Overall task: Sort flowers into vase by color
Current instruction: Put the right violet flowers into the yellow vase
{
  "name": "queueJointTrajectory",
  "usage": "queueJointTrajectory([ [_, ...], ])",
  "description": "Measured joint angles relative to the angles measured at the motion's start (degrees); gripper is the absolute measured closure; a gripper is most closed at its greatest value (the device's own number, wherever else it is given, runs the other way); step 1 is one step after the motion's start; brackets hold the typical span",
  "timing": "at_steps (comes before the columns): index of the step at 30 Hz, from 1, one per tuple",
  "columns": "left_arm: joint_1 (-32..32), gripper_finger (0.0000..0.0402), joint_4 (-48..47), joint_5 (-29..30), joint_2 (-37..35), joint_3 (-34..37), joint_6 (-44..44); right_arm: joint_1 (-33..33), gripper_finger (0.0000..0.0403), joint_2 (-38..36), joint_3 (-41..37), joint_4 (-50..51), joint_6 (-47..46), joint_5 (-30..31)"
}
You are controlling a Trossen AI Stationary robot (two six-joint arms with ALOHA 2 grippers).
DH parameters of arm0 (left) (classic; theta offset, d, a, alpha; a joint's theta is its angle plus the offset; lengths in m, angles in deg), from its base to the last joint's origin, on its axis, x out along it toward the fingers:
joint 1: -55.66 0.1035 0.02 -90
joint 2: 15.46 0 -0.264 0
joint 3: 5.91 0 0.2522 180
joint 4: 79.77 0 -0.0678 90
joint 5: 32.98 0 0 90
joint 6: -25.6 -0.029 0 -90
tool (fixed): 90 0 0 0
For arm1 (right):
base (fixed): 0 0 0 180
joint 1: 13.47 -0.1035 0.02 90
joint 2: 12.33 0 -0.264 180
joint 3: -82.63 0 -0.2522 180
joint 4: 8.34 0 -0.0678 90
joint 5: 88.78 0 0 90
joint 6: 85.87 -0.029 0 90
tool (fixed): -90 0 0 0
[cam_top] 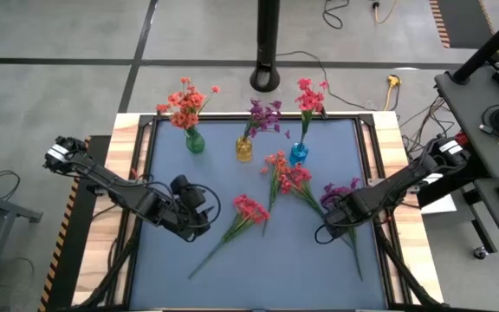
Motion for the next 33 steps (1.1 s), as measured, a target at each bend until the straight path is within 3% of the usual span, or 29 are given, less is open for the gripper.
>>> queueJointTrajectory([
  [7,0.00,0.0141,0.02,0.99,-0.04,0.03,0.57,0.00,0.0194,0.00,-3.71,-5.82,-0.16,1.30],
  [22,0.00,0.0141,0.05,2.54,-0.04,0.06,0.60,0.00,0.0371,-0.02,1.17,-5.11,3.21,1.15],
  [28,0.00,0.0141,0.04,2.54,-0.04,0.06,0.60,0.00,0.0386,-0.11,5.03,-0.17,4.77,1.14],
  [33,0.00,0.0141,0.04,2.54,-0.04,0.08,0.60,-0.02,0.0381,-0.11,9.31,11.60,2.28,2.78],
])
